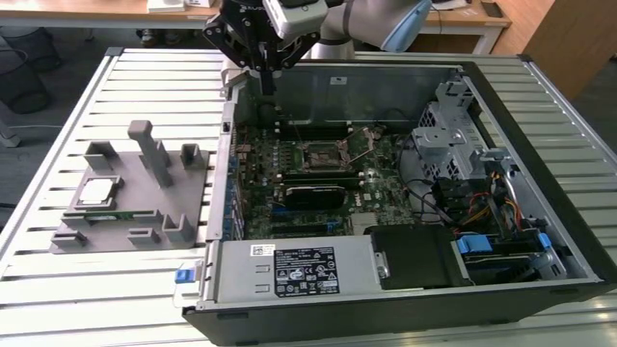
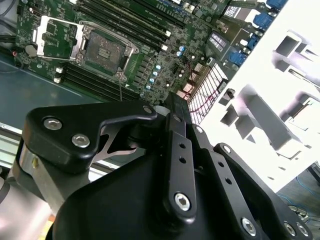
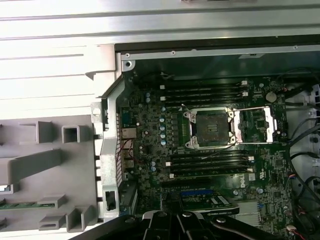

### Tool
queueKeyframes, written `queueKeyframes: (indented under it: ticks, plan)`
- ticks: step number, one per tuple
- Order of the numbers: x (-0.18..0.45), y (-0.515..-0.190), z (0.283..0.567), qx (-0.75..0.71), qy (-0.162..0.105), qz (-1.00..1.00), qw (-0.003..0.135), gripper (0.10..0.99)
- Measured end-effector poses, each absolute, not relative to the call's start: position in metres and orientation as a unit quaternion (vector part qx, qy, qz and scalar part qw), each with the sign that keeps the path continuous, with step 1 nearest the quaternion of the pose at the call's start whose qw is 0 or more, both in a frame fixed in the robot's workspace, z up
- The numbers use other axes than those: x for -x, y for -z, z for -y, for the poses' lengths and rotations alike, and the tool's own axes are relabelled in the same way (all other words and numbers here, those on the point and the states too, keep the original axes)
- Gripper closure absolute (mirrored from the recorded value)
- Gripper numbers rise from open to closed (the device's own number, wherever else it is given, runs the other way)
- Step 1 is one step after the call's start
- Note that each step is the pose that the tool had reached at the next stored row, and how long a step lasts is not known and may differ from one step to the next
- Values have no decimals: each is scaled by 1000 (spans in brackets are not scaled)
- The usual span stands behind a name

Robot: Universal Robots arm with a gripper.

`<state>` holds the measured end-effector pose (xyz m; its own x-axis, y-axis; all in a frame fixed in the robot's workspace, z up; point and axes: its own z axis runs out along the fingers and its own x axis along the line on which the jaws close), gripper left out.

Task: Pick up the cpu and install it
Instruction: 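Reach for the cpu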

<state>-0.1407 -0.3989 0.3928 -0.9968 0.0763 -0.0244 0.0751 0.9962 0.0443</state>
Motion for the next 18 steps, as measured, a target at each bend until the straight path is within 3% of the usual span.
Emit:
queueKeyframes:
  ticks: [18]
  plan:
    - [146, -393, 399, -38, -22, -999, 13, 980]
